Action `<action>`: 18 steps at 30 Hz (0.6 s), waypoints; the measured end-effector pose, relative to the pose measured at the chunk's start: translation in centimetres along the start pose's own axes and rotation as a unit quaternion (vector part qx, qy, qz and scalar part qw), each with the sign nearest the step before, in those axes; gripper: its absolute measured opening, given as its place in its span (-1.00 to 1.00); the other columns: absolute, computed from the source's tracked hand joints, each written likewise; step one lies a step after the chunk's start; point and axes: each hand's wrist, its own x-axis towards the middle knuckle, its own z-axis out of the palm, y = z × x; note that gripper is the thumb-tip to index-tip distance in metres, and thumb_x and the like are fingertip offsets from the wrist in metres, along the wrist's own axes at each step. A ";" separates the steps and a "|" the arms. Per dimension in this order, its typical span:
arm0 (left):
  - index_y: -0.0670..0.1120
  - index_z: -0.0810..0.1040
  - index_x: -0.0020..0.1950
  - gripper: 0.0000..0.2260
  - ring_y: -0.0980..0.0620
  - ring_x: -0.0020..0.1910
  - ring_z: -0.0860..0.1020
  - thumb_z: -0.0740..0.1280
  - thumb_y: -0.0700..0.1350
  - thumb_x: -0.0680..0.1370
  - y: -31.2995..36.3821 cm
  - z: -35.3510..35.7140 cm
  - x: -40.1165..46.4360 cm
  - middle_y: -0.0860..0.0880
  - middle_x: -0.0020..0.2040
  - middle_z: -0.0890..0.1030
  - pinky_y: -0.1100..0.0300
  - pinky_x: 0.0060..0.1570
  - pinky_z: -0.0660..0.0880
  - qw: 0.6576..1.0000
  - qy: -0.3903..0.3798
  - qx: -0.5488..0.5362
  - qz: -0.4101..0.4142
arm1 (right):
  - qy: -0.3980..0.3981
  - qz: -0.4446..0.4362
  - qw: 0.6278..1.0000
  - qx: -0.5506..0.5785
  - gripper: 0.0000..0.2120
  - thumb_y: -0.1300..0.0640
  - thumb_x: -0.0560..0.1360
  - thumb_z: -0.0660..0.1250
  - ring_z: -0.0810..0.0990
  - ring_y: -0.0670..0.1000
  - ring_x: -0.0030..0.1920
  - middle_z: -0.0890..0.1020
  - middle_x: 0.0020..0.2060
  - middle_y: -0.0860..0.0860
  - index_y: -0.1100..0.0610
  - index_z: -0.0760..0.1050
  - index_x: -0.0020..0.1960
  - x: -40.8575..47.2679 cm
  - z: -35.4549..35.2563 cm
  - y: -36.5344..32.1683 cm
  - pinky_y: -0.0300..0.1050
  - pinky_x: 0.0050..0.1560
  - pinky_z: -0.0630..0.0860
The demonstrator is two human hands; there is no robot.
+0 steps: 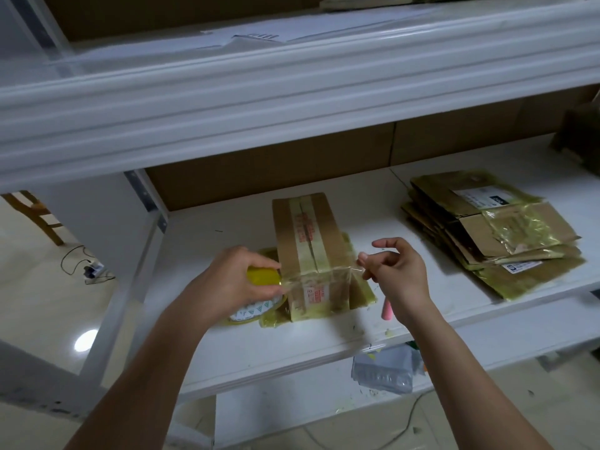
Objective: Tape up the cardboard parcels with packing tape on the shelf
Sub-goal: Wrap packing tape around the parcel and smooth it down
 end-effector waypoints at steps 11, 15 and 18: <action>0.32 0.61 -0.01 -0.67 0.05 -0.03 0.56 0.47 0.23 0.24 -1.5 0.6 0.4 0.07 0.04 0.54 0.07 -0.08 0.62 0.992 -0.035 -0.116 -0.023 | -0.071 0.065 0.989 0.111 -0.81 0.31 0.52 0.37 0.50 -0.10 -0.46 0.47 -0.36 0.07 0.21 0.43 0.10 0.6 1.3 2.0 -0.33 -0.31 0.52; 0.32 0.61 -0.04 -0.68 0.00 -0.05 0.57 0.46 0.23 0.22 -1.2 0.9 0.0 0.02 0.00 0.54 -0.01 -0.11 0.62 0.991 -0.022 -0.130 -0.022 | -0.069 0.084 0.992 0.059 -0.74 0.08 0.48 0.45 0.61 -0.09 -0.27 0.55 -0.02 0.04 0.06 0.44 0.09 0.7 0.9 2.5 -0.24 -0.25 0.55; 0.30 0.61 -0.01 -0.69 0.01 -0.07 0.56 0.47 0.19 0.26 -1.2 1.0 -0.1 0.02 -0.02 0.53 0.12 -0.19 0.60 0.991 -0.018 -0.130 -0.022 | -0.040 0.071 0.994 -0.068 -0.71 -0.05 0.43 0.49 0.57 -0.09 -0.10 0.56 0.04 0.00 0.00 0.48 0.05 0.3 0.4 3.4 -0.27 -0.31 0.41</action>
